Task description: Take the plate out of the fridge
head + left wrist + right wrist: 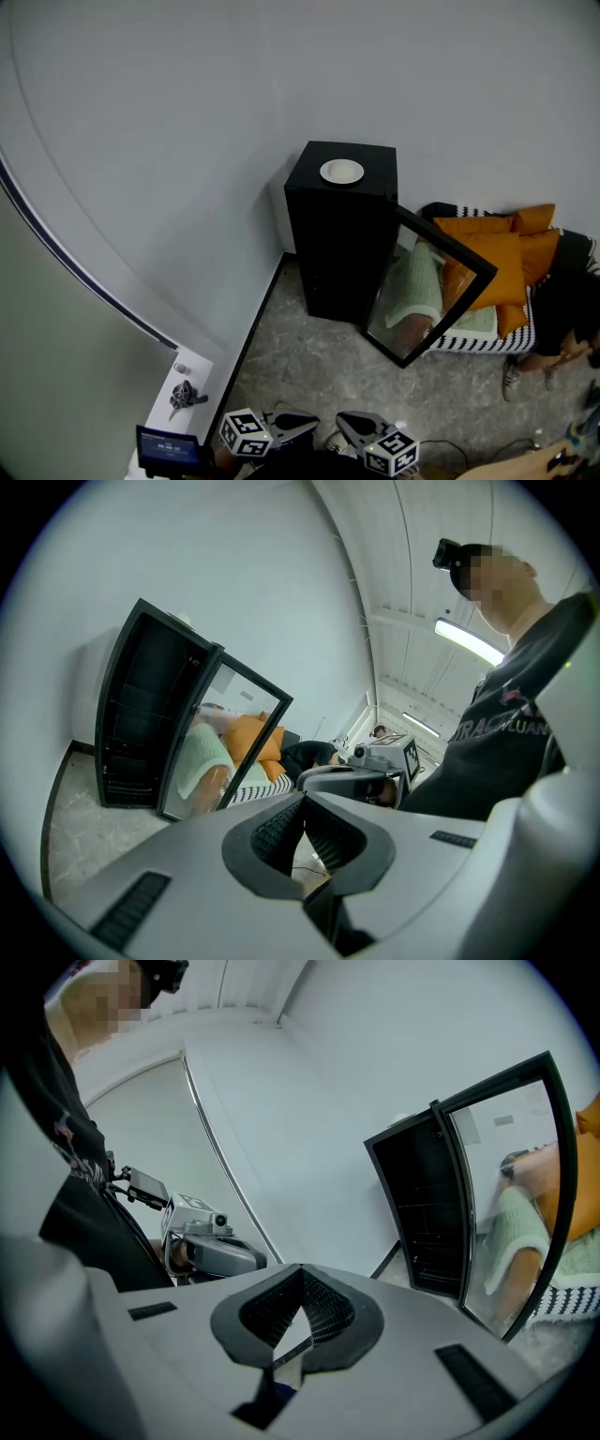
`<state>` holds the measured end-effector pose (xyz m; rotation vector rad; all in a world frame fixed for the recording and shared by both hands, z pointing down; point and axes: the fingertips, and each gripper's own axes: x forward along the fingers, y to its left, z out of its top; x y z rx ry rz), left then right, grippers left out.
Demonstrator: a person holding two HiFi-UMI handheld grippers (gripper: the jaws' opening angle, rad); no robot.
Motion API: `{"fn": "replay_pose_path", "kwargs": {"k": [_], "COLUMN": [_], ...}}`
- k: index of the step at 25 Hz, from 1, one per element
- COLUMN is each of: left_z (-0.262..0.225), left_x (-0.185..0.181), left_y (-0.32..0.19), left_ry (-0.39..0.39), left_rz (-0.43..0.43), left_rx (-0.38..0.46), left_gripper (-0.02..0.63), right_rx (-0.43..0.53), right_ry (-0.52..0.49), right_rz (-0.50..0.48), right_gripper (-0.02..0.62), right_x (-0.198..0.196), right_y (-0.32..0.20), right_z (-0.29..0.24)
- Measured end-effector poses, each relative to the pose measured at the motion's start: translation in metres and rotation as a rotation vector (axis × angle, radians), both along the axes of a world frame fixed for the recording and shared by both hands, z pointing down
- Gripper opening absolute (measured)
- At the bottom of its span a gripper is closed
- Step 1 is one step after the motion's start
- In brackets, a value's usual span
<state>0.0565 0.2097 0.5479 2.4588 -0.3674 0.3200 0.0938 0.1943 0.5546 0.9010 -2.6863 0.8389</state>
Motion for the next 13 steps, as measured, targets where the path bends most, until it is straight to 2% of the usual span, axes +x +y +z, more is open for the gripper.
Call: {"fn": "replay_pose_path", "kwargs": {"k": [13], "left_z": [-0.0034], "left_x": [0.0021], "left_y": [-0.0006], "left_ry": [0.017], "left_rz": [-0.006], "left_rx": [-0.010], "left_gripper": [0.005], "right_rx": [-0.019], "right_ry": [0.011], "right_rz": [-0.004], "right_gripper": [0.008], "right_x": [0.0022], "right_y": [0.0019], "right_z": [-0.0035]}}
